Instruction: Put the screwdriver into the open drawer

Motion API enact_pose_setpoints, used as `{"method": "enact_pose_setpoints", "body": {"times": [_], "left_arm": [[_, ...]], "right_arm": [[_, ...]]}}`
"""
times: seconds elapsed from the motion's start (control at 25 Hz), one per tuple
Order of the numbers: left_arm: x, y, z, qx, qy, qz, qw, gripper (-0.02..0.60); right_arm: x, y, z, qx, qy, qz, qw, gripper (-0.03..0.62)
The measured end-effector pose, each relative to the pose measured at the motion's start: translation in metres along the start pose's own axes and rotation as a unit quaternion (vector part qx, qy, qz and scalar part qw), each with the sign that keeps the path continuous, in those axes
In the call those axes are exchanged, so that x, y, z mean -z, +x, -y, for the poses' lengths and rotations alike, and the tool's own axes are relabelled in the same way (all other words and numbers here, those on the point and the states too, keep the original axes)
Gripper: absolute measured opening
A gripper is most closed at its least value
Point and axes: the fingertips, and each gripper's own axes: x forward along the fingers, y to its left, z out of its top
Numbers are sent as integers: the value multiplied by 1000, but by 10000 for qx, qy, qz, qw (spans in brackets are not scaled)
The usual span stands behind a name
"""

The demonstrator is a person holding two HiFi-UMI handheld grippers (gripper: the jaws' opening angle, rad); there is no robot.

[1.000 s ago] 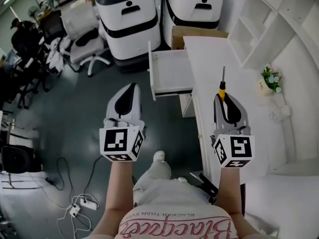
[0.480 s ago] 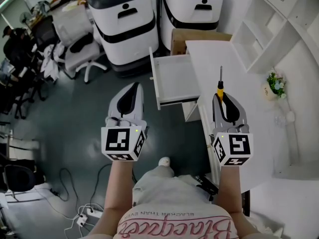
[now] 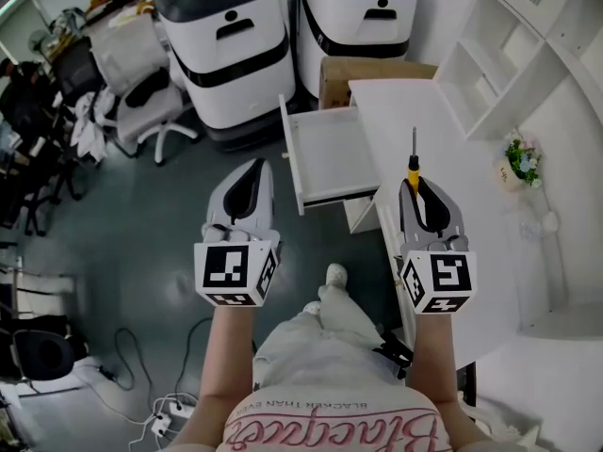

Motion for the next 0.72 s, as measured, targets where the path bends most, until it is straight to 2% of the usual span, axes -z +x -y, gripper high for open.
{"method": "enact_pose_setpoints", "body": {"times": [0.32, 0.72], "left_arm": [[6, 25, -8, -76, -55, -45, 9999, 18], [12, 94, -24, -191, -55, -104, 9997, 18]], "right_arm": [[4, 26, 10, -75, 22, -67, 9999, 80], [2, 99, 38, -266, 44, -111, 9996, 80]]}}
